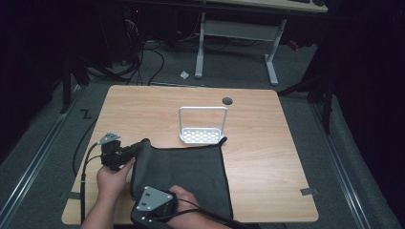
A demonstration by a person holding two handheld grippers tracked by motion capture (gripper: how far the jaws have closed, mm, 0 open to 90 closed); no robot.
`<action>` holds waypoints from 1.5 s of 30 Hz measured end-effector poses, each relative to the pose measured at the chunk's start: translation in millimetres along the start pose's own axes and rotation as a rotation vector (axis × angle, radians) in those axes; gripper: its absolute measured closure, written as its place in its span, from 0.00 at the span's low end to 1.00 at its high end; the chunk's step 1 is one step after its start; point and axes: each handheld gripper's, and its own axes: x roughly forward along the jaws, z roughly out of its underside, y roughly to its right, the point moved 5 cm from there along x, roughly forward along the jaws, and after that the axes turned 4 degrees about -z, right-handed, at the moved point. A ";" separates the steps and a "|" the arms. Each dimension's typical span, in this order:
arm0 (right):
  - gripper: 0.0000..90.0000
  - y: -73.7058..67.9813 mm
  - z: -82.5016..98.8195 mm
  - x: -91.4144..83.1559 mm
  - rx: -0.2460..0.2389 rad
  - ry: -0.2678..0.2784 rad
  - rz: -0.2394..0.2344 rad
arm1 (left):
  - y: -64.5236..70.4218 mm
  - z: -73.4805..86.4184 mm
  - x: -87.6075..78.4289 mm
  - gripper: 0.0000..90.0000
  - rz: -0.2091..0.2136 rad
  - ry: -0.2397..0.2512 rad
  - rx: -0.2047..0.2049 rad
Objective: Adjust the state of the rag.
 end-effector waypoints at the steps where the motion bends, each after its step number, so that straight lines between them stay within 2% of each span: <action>1: 0.92 3.6 5.0 -5.5 0.002 0.003 0.012 | 4.3 -0.7 5.2 0.94 -0.005 -0.006 0.001; 5: 0.92 19.5 26.9 -25.1 0.043 -0.012 0.048 | 18.8 -3.5 22.7 0.93 -0.006 -0.006 -0.030; 9: 0.92 29.7 47.0 -45.5 0.069 -0.023 0.083 | 39.0 -5.2 37.7 0.93 -0.002 -0.015 0.006; 12: 0.92 33.2 63.6 -59.8 0.086 -0.032 0.104 | 52.7 -6.4 47.0 0.93 0.009 -0.009 0.006; 17: 0.92 38.3 86.9 -81.0 0.129 -0.055 0.132 | 73.4 -6.0 63.6 0.93 0.021 -0.031 0.032; 28: 0.91 40.5 115.0 -113.2 0.179 -0.083 0.181 | 118.1 -5.8 92.6 0.93 0.073 -0.066 0.068; 32: 0.91 42.0 124.5 -124.0 0.197 -0.092 0.201 | 127.9 -4.8 101.6 0.93 0.085 -0.080 0.062; 34: 0.91 42.6 130.1 -128.1 0.210 -0.099 0.210 | 133.1 -4.0 106.1 0.93 0.085 -0.092 0.079; 41: 0.91 42.0 140.7 -138.8 0.226 -0.111 0.233 | 151.4 -3.9 119.8 0.92 0.112 -0.109 0.089; 43: 0.87 42.9 142.8 -141.6 0.231 -0.112 0.245 | 156.1 -2.8 124.4 0.91 0.121 -0.117 0.089; 45: 0.75 44.4 142.3 -145.4 0.246 -0.088 0.259 | 160.2 -2.1 128.3 0.83 0.139 -0.114 0.085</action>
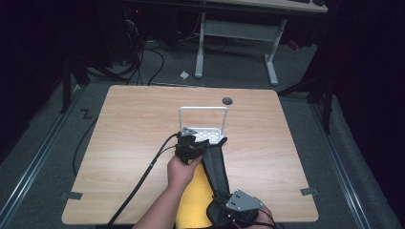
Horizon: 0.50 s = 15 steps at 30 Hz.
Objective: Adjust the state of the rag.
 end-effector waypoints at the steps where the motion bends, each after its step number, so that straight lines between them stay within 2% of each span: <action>1: 0.72 2.0 -1.6 -2.1 0.004 0.020 0.011 | 1.7 -0.1 1.7 0.77 0.014 0.000 -0.010; 4: 0.69 10.4 -6.2 -9.6 0.038 0.066 0.038 | 4.2 -0.9 2.5 0.64 0.019 0.015 -0.015; 5: 0.69 13.4 -6.5 -11.1 0.049 0.072 0.041 | 4.4 -1.0 2.2 0.62 0.019 0.016 -0.012; 9: 0.70 19.7 -2.5 -9.5 0.072 0.058 0.040 | 3.6 -1.5 -0.6 0.60 0.017 0.019 -0.003; 15: 0.70 18.1 0.1 -2.6 0.062 0.035 0.030 | -0.7 0.5 -8.0 0.61 0.014 0.031 0.009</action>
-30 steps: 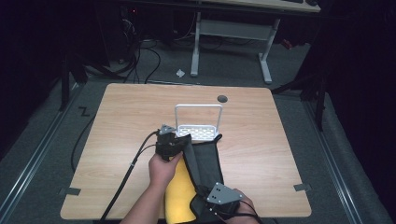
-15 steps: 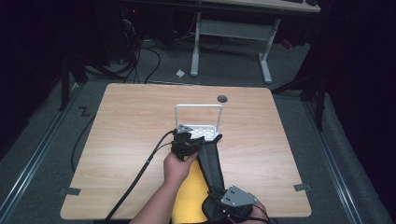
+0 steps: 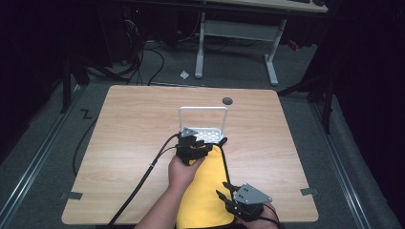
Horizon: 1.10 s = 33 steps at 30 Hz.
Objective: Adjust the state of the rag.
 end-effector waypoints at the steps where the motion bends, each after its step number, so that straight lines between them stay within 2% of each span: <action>1: 0.70 -0.5 0.4 0.8 -0.002 -0.001 -0.001 | -1.2 1.1 -2.0 0.61 0.000 0.000 -0.003; 3: 0.70 -1.2 1.6 2.7 -0.004 -0.007 -0.005 | -3.7 3.9 -6.2 0.62 0.005 0.008 -0.021; 7: 0.70 -0.9 4.7 6.7 -0.002 -0.025 -0.009 | -6.5 11.1 -14.7 0.63 0.007 0.010 -0.009; 11: 0.70 1.6 7.1 8.3 0.006 -0.033 -0.009 | -13.6 19.5 -25.7 0.65 0.011 0.014 -0.022; 18: 0.70 6.4 9.6 9.1 0.017 -0.033 -0.002 | -26.1 35.9 -54.2 0.67 -0.005 0.032 0.003; 22: 0.69 6.1 11.4 11.7 0.008 -0.040 -0.003 | -32.2 48.1 -71.3 0.67 -0.018 0.038 0.000; 27: 0.68 5.4 12.0 14.2 0.000 -0.046 -0.002 | -33.0 65.4 -85.9 0.67 -0.062 0.022 0.065; 29: 0.67 6.8 12.0 16.1 -0.008 -0.047 0.006 | -31.7 71.8 -88.5 0.67 -0.083 0.013 0.074; 31: 0.67 11.5 10.0 20.1 -0.003 -0.051 0.012 | -28.5 77.2 -87.9 0.68 -0.087 -0.002 0.088; 33: 0.70 20.0 4.7 27.6 0.007 -0.066 0.019 | -25.8 82.1 -84.4 0.75 -0.098 -0.037 0.130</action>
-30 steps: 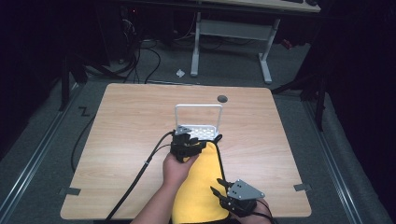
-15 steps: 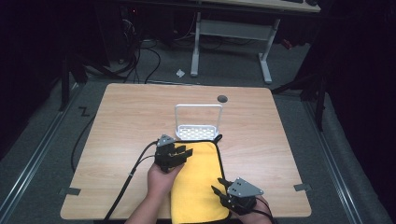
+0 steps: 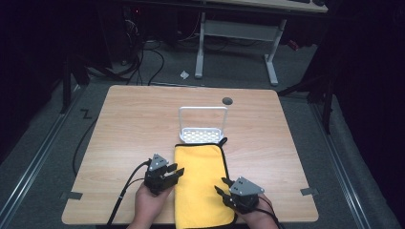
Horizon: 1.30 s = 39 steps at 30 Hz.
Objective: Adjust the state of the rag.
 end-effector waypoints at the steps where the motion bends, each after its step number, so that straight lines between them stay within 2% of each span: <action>1: 0.75 5.8 -3.4 5.0 0.006 -0.011 -0.002 | 1.4 2.0 2.5 0.78 -0.008 -0.019 0.016; 3: 0.87 17.2 -8.7 16.8 0.033 -0.037 -0.003 | 3.1 6.3 7.6 0.84 -0.010 -0.057 0.037; 5: 0.95 29.4 -11.7 31.7 0.057 -0.082 0.014 | 3.0 10.4 11.3 0.88 -0.017 -0.084 0.057; 7: 0.96 38.4 -11.2 45.0 0.103 -0.125 0.011 | 2.2 11.0 10.8 0.88 -0.010 -0.079 0.061; 9: 0.96 43.3 -7.9 55.5 0.109 -0.166 0.015 | 1.3 12.1 9.5 0.89 0.002 -0.082 0.068; 10: 0.96 43.4 -5.9 58.5 0.112 -0.183 0.010 | 0.9 13.0 8.2 0.89 0.007 -0.084 0.074; 13: 0.96 39.7 -5.1 56.2 0.119 -0.181 -0.006 | 0.6 16.9 3.0 0.89 0.028 -0.089 0.079; 16: 0.95 28.7 -0.7 48.5 0.094 -0.179 -0.029 | 3.4 22.5 -5.2 0.89 0.035 -0.103 0.103; 18: 0.94 20.6 2.5 42.7 0.077 -0.178 -0.044 | 6.4 27.3 -10.7 0.89 0.051 -0.109 0.104; 21: 0.92 12.3 5.9 37.5 0.067 -0.166 -0.060 | 7.7 34.3 -17.4 0.88 0.067 -0.091 0.113; 24: 0.92 10.8 7.0 37.6 0.063 -0.154 -0.059 | 4.0 32.6 -19.5 0.81 0.102 -0.098 0.066; 29: 0.91 11.8 8.2 37.6 0.077 -0.143 -0.064 | -20.6 11.8 -16.6 0.69 0.022 -0.039 -0.009; 32: 0.91 11.4 8.2 37.7 0.066 -0.141 -0.059 | -36.8 -0.3 -5.1 0.59 -0.008 -0.027 -0.057; 34: 0.91 11.6 8.4 37.7 0.066 -0.139 -0.061 | -44.6 -6.1 5.7 0.53 -0.011 -0.030 -0.083; 37: 0.91 12.1 8.7 37.8 0.064 -0.132 -0.067 | -46.7 -11.3 21.1 0.50 0.009 -0.039 -0.127; 39: 0.91 12.1 9.0 37.7 0.063 -0.129 -0.065 | -46.9 -11.4 27.6 0.52 0.007 -0.047 -0.157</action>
